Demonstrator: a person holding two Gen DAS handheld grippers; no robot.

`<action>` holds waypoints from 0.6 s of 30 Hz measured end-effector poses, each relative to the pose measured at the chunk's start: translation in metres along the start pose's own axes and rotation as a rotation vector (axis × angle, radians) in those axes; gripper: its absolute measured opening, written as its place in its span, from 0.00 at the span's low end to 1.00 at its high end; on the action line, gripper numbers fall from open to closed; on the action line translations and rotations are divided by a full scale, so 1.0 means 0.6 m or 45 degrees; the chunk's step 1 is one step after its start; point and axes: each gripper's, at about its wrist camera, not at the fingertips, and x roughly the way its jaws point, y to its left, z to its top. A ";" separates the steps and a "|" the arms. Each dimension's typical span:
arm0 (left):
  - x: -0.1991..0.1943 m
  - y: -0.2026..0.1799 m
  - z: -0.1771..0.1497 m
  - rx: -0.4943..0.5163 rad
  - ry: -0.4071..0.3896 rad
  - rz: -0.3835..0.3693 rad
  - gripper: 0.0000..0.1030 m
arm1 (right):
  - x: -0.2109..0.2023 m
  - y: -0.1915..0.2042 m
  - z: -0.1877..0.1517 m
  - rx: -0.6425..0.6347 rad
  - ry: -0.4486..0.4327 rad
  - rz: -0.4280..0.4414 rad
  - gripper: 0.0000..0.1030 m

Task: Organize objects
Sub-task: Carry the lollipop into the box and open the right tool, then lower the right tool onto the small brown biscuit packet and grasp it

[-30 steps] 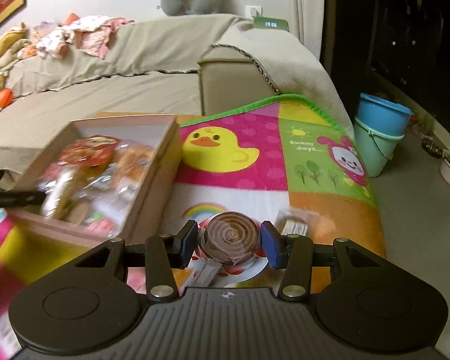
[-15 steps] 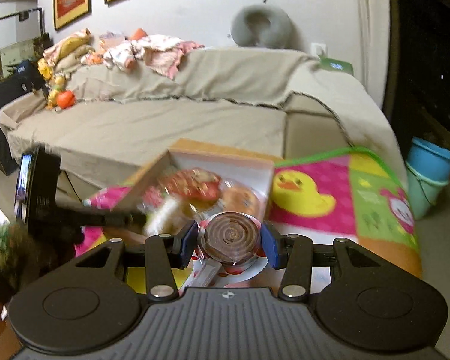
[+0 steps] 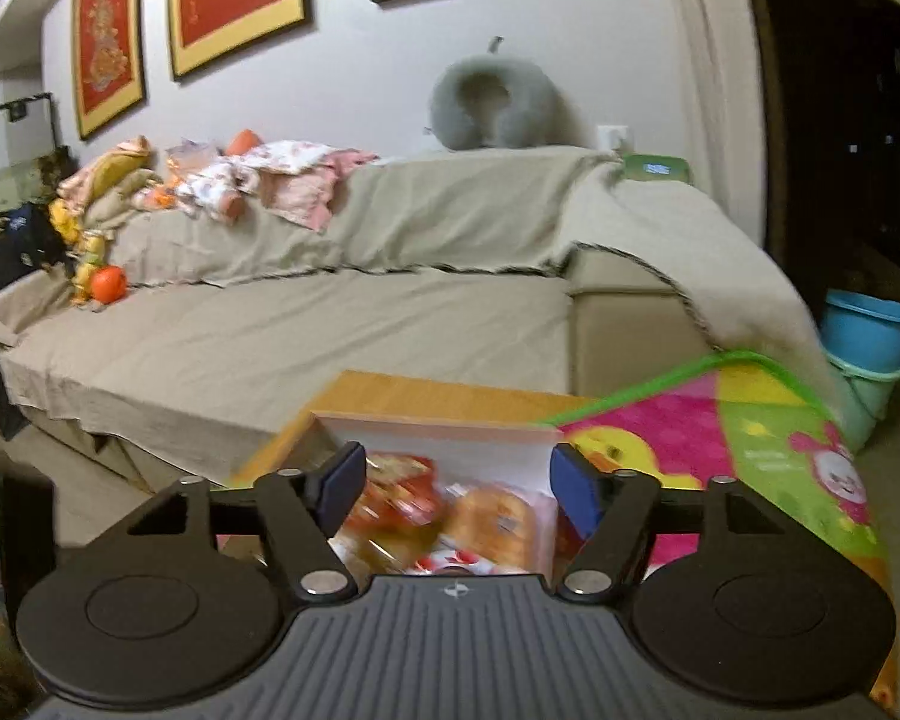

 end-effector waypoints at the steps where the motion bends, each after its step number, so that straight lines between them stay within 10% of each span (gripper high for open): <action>1: 0.000 0.000 0.000 0.000 0.000 0.000 0.18 | -0.002 -0.009 -0.009 0.006 0.015 -0.022 0.68; 12: 0.000 0.001 -0.001 0.001 0.000 0.002 0.18 | -0.048 -0.103 -0.156 -0.050 0.192 -0.407 0.77; 18: -0.001 0.002 -0.001 0.001 -0.001 0.002 0.18 | -0.032 -0.166 -0.183 0.125 0.258 -0.419 0.77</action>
